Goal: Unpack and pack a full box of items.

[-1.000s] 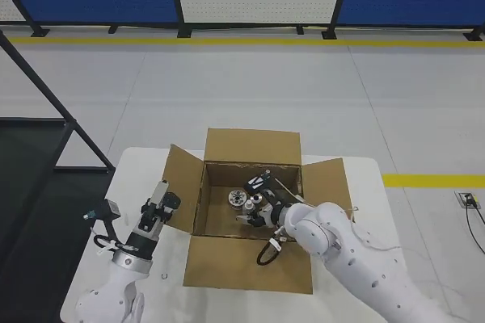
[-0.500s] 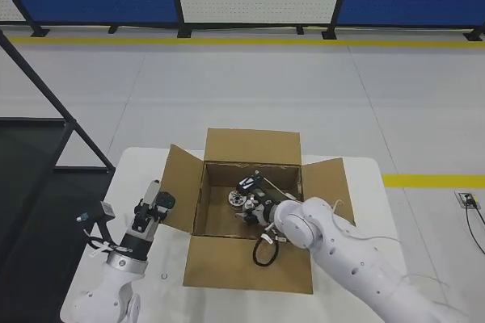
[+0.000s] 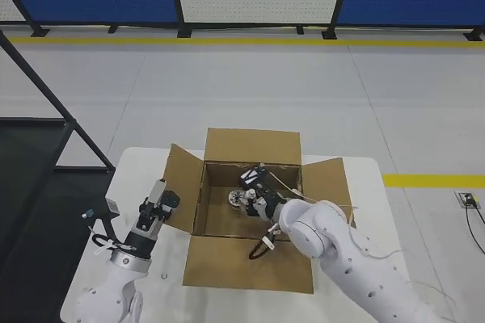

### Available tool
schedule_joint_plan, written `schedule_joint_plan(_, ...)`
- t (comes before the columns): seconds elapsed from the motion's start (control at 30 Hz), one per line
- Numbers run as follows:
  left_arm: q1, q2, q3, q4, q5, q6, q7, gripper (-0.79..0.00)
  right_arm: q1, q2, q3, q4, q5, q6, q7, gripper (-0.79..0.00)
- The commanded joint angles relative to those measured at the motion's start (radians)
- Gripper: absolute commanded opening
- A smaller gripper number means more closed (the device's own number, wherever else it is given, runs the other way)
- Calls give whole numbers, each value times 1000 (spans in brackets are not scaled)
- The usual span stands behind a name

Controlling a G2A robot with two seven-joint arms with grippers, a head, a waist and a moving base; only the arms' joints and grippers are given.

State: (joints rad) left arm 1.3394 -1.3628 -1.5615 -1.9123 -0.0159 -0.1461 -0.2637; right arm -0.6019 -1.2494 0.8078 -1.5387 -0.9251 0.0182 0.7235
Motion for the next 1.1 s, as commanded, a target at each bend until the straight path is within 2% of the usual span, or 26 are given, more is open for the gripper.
schedule_joint_plan(0.0, -8, 1, 8, 5, 3, 3, -8, 0, -79, 25, 89, -163, -33, 23, 3, -785)
schedule_joint_plan(0.07, -15, 2, 15, 9, 4, 5, -15, 0, -149, 44, 164, -281, -47, 26, 20, -785)
schedule_joint_plan(0.23, -30, 3, 33, 19, 3, 7, -25, 0, -317, 76, 345, -526, -146, 129, 9, -785)
schedule_joint_plan(0.37, -40, 4, 49, 27, 0, 10, -33, 0, -451, 91, 491, -645, -204, 209, -32, -785)
schedule_joint_plan(0.5, -50, 5, 64, 35, 6, 16, -39, 0, -561, 97, 623, -695, -209, 269, -55, -785)
schedule_joint_plan(0.67, -67, 7, 83, 42, 16, 28, -47, 0, -661, 101, 750, -674, -204, 304, -57, -785)
schedule_joint_plan(0.77, -78, 7, 96, 48, 21, 37, -46, 0, -684, 102, 791, -622, -201, 309, -40, -785)
schedule_joint_plan(0.9, -94, 7, 116, 53, 30, 47, -45, 0, -663, 101, 789, -521, -212, 318, -9, -785)
schedule_joint_plan(1.07, -103, 7, 131, 54, 39, 57, -41, 0, -572, 99, 754, -352, -220, 296, 49, -785)
